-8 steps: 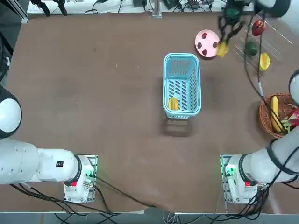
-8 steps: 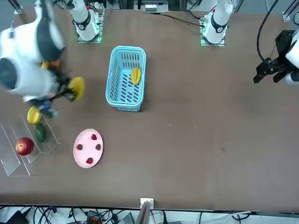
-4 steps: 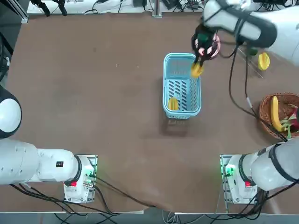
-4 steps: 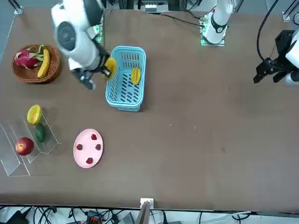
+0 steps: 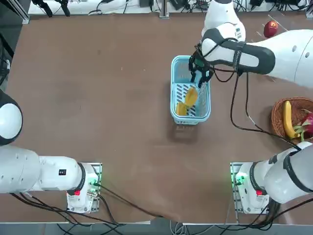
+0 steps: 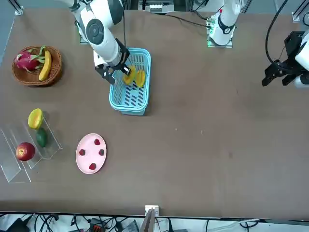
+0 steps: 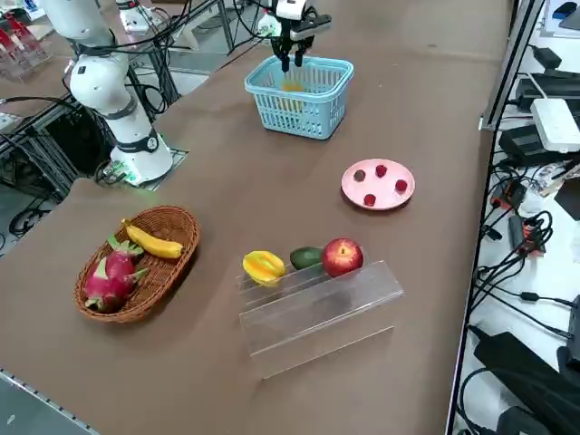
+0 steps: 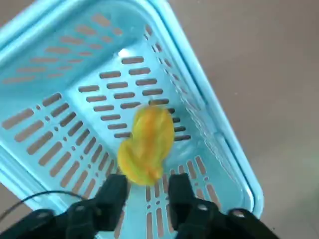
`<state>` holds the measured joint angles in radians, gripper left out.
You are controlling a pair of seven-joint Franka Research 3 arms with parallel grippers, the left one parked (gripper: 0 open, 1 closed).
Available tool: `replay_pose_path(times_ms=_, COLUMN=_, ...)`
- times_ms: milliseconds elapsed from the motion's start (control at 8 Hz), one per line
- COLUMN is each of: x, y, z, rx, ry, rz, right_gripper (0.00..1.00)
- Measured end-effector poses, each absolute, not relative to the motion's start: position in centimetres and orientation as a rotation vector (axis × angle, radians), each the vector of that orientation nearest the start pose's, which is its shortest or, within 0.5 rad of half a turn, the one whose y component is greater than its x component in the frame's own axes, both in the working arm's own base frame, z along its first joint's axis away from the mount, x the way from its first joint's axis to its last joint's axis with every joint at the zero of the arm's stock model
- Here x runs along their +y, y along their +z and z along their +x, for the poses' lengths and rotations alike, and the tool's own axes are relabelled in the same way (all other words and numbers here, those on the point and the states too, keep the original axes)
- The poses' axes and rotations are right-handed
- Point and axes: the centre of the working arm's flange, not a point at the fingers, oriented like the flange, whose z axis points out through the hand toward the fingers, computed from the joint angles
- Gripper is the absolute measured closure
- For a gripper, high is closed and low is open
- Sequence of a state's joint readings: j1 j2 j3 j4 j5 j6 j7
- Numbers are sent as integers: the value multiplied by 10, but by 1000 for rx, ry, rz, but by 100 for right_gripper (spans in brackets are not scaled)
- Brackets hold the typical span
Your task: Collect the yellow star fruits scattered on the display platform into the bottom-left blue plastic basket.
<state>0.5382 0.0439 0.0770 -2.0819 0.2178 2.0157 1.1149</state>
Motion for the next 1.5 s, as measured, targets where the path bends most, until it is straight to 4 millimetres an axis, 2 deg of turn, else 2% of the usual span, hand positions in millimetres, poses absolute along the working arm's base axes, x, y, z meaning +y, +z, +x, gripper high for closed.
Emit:
replay_pose_path(times_ms=250, x=282, y=430, z=464, rx=904, ry=306, rz=-2910, right_gripper=6)
replay_pose_path(times_ms=375, x=249, y=452, z=483, rx=892, ry=314, rz=-2908, right_gripper=0)
replay_pose_path(times_ms=500, x=205, y=474, z=502, rx=861, ry=321, rz=-2925, right_gripper=0)
replay_pose_path(times_ms=625, x=155, y=490, z=518, rx=809, ry=322, rz=-2968, right_gripper=0)
replay_pose_path(times_ms=750, x=102, y=496, z=528, rx=748, ry=317, rz=-3023, right_gripper=0)
replay_pose_path(times_ms=1000, x=0, y=485, z=542, rx=623, ry=310, rz=-3111, right_gripper=0)
replay_pose_path(times_ms=1250, x=-94, y=454, z=555, rx=440, ry=270, rz=-3166, right_gripper=0)
replay_pose_path(times_ms=1500, x=-183, y=414, z=560, rx=260, ry=194, rz=-3171, right_gripper=0)
